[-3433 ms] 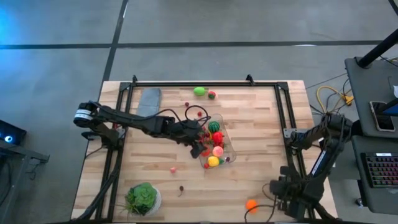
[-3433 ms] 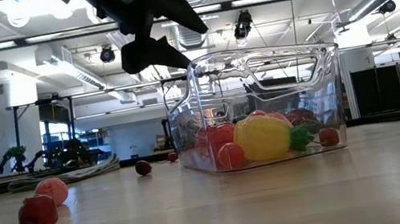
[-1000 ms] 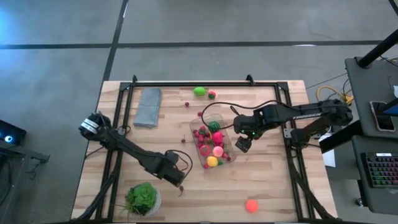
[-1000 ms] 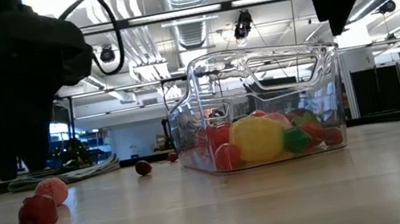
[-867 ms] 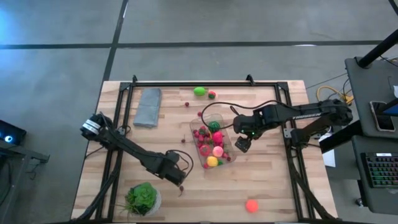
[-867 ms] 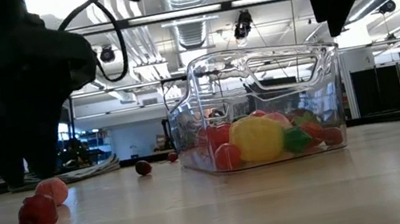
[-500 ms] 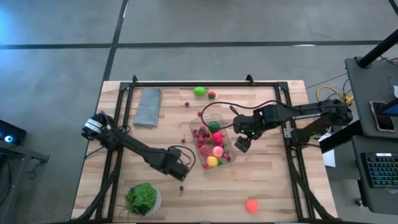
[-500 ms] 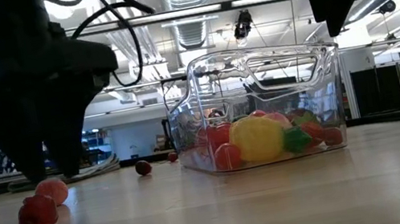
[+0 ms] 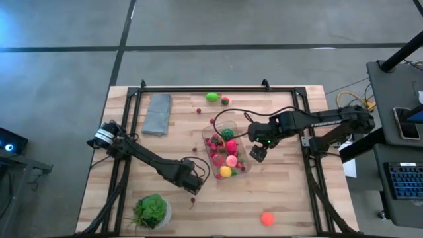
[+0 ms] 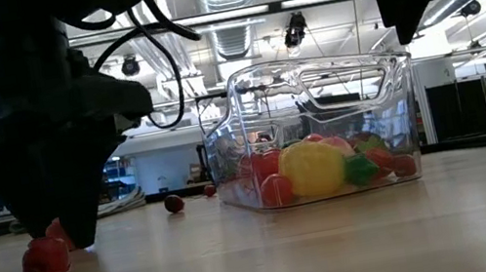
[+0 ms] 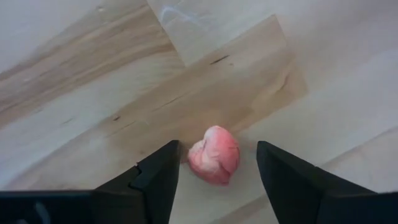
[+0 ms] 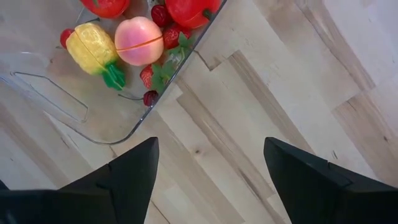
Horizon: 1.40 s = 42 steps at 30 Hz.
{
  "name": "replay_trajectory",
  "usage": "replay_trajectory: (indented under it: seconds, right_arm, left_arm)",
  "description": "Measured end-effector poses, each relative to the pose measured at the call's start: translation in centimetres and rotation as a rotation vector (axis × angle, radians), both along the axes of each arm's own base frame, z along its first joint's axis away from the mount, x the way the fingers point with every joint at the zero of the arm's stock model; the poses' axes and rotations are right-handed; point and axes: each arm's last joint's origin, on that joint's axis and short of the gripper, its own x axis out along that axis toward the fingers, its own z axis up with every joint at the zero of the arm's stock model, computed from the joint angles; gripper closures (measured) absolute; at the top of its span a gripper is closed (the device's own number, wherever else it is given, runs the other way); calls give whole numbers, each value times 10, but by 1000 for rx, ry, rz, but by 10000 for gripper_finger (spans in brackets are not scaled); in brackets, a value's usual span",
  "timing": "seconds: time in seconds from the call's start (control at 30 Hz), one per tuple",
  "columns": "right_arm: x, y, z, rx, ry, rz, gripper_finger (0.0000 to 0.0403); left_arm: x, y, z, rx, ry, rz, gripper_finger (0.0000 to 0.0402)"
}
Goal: Pick and placing Produce into tupperware
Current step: Put the small pink peach into the transparent bin
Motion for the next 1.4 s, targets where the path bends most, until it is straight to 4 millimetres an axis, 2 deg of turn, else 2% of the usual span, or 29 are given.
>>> replay_trajectory:
  seconds: [0.13, 0.43, 0.6, 0.77, 0.97, 1.17, 1.27, 1.4]
  right_arm:
    - [0, 0, -1, -2, 4, 7, 117]
    - [-1, 0, -2, -5, 7, 18, 120]
    - [-1, 0, -2, -6, 8, 22, 122]
    - [-4, -2, 4, -45, -21, 12, 128]
    - [-21, -5, 23, -94, -111, -55, 125]
    - [-42, -8, 37, -105, -165, -139, 124]
    - [-52, -9, 38, -103, -146, -168, 124]
    - [-59, -9, 35, -104, -109, -184, 125]
  left_arm:
    - [0, 0, -1, -9, 7, -2, 222]
    - [0, 0, -1, -8, 9, -17, 293]
    - [2, 2, 5, 9, -24, -82, 313]
    - [5, 11, 26, 103, -127, -152, 315]
    - [11, 31, 72, 310, -332, -252, 315]
    - [29, 56, 119, 427, -641, -350, 316]
    - [40, 73, 129, 414, -748, -355, 316]
    - [48, 95, 126, 323, -768, -217, 300]
